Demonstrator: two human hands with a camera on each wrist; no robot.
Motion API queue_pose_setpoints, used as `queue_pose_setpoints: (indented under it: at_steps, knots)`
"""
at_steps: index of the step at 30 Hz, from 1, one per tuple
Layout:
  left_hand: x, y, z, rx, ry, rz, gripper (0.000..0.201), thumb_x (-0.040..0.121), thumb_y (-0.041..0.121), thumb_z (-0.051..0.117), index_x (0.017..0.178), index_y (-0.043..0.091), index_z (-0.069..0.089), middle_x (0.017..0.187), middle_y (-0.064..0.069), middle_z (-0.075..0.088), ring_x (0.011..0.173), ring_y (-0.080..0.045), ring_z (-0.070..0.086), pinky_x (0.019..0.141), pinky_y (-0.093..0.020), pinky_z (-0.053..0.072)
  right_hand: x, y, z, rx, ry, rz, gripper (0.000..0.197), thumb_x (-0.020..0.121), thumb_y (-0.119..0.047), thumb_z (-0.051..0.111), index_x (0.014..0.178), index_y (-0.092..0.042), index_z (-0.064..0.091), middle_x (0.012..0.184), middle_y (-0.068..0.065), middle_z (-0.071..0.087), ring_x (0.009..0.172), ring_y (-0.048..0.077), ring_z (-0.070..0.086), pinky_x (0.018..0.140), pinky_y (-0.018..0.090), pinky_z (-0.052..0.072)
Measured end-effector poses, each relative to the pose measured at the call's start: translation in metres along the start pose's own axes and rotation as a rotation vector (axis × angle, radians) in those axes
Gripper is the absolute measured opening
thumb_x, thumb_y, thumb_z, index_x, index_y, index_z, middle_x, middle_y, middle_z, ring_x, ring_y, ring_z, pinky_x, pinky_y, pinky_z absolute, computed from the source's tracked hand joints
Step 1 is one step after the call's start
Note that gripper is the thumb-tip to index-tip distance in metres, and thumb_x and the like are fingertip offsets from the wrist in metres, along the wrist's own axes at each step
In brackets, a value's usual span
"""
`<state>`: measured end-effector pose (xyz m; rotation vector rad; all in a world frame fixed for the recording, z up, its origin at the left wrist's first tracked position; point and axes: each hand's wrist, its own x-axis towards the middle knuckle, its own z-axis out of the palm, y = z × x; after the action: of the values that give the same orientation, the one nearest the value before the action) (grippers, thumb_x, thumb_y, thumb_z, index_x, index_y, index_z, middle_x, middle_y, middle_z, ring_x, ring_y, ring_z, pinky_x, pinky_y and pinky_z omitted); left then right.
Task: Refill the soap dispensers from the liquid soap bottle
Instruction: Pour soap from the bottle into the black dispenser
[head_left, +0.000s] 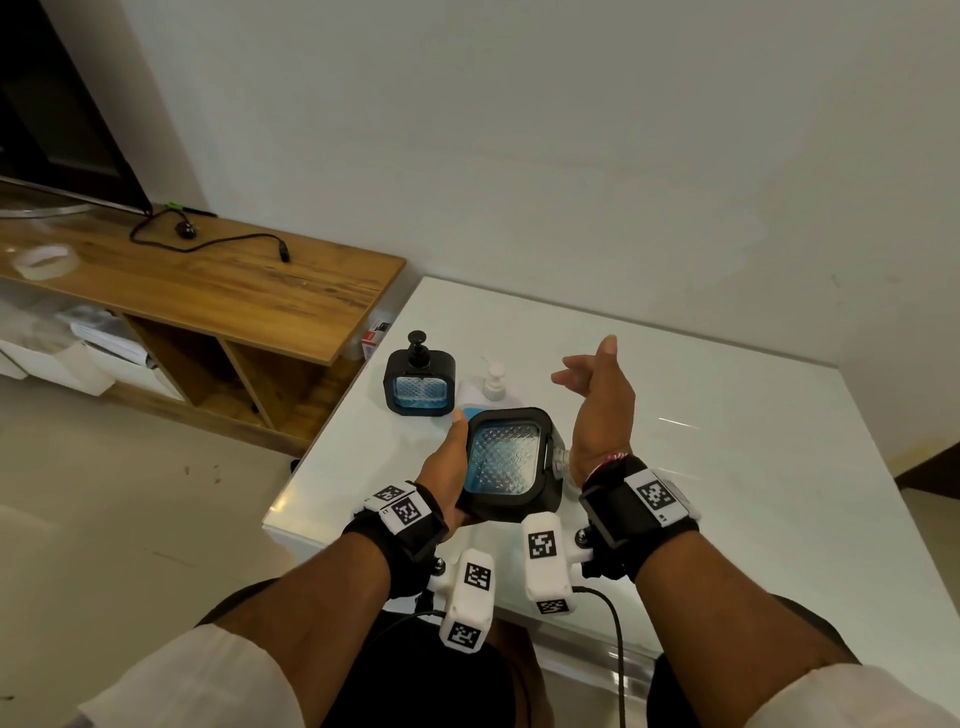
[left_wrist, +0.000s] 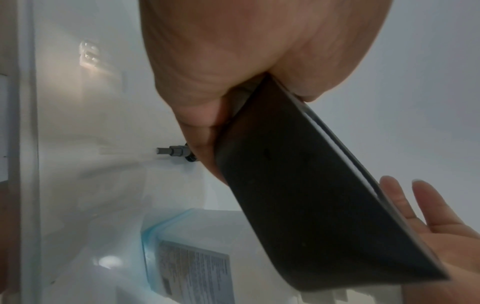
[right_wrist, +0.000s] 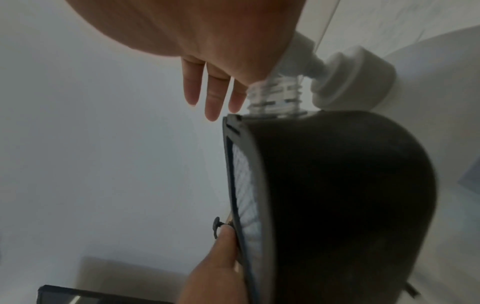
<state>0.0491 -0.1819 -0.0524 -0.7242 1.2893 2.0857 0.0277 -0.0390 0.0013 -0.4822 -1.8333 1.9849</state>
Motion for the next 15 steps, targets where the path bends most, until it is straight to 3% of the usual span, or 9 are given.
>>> queue_pose_setpoints:
  at_steps: [3,5,9,15]
  knots:
    - [-0.001,0.003,0.001,0.019,0.007,-0.010,0.068,0.096,0.074,0.040,0.127,0.018,0.065,0.119,-0.017,0.073,0.106,-0.036,0.070,0.078,-0.048,0.062,-0.001,0.006,0.000,-0.102,-0.024,-0.071,0.048,0.104,-0.041,0.035,0.089,-0.007,0.067,0.086,0.012,0.070,0.086,0.014,0.062,0.075,0.015,0.034]
    - [-0.003,0.004,0.001,0.010,-0.003,-0.013,0.068,0.097,0.073,0.039,0.128,0.018,0.065,0.117,-0.017,0.073,0.102,-0.035,0.071,0.072,-0.044,0.061,-0.002,0.010,-0.001,-0.141,-0.034,-0.105,0.045,0.104,-0.038,0.037,0.086,-0.008,0.067,0.083,0.011,0.069,0.084,0.016,0.062,0.073,0.015,0.034]
    - [-0.006,0.002,0.001,0.013,-0.009,-0.003,0.068,0.097,0.072,0.040,0.127,0.017,0.066,0.115,-0.016,0.075,0.102,-0.035,0.072,0.076,-0.045,0.061,-0.002,0.009,-0.001,-0.090,-0.033,-0.103,0.047,0.104,-0.039,0.037,0.086,-0.007,0.067,0.084,0.013,0.070,0.089,0.022,0.064,0.076,0.015,0.034]
    - [-0.012,0.005,0.001,0.011,-0.008,0.006,0.065,0.098,0.070,0.039,0.125,0.018,0.065,0.114,-0.015,0.074,0.098,-0.033,0.071,0.069,-0.042,0.061,-0.004,0.002,0.000,-0.025,-0.059,-0.074,0.057,0.092,-0.057,0.034,0.087,-0.011,0.068,0.086,0.009,0.072,0.095,0.017,0.064,0.083,0.021,0.033]
